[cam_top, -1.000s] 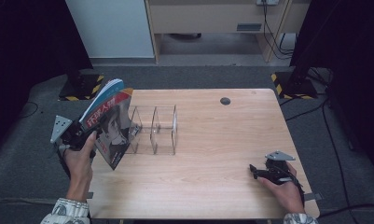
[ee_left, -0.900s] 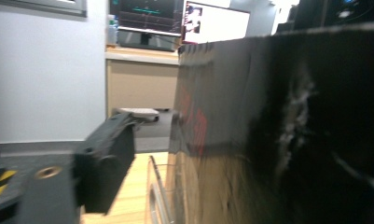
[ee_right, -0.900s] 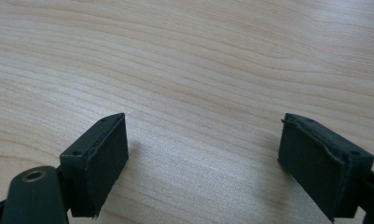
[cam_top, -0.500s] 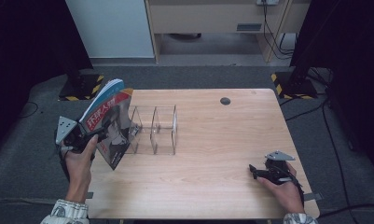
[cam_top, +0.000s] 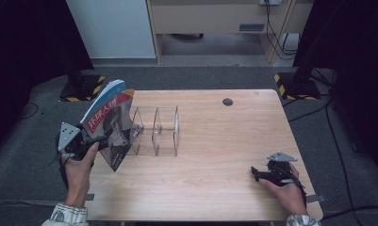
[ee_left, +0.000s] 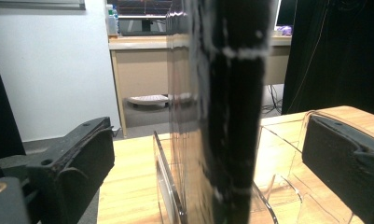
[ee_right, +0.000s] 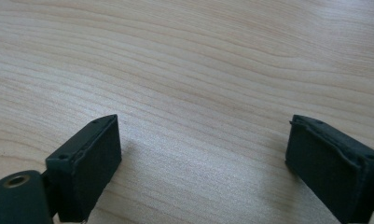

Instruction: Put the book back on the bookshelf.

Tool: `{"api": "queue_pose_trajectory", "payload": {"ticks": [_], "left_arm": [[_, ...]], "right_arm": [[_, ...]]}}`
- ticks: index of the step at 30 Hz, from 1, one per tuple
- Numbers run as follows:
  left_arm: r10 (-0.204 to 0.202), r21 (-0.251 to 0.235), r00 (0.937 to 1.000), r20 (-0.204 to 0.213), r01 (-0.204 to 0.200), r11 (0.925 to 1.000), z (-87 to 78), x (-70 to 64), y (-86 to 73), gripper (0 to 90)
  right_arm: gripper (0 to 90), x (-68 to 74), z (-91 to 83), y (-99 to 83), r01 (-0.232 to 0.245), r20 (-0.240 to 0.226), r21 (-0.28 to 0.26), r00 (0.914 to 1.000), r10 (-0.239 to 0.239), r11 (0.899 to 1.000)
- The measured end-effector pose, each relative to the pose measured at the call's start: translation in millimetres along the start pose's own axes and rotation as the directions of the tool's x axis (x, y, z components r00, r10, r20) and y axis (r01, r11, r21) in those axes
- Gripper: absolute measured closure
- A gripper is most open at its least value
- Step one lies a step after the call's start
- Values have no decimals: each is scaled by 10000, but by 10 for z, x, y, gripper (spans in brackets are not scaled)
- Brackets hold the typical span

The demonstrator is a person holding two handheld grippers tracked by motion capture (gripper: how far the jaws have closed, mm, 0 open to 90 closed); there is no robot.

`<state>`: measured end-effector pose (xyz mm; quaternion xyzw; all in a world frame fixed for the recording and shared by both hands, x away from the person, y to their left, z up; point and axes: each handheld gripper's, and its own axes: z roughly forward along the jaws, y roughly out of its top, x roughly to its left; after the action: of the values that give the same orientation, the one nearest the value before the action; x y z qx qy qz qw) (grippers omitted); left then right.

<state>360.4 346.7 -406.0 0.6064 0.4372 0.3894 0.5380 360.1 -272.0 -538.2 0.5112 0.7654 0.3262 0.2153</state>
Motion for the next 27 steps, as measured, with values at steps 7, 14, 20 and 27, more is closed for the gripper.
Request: {"api": "queue_pose_trajectory", "payload": {"ticks": [7,14,20,27], "left_arm": [[157,139,9998,-127,-155,9998,-80,-22,-44,13],[304,147,9993,-240,-300,9994,-174,-47,-69,16],[341,233,9992,-204,-336,9992,-212,-49,-100,14],[484,456,9986,-210,-474,9978,-272,-78,-166,13]], "right_arm": [[58,7,8,3,-57,55,93,10000,57,9999],[53,12,10,4,-73,68,107,10000,73,9999],[53,12,11,4,-57,86,90,9999,57,9999],[53,14,12,4,-68,96,88,9999,67,9999]]}}
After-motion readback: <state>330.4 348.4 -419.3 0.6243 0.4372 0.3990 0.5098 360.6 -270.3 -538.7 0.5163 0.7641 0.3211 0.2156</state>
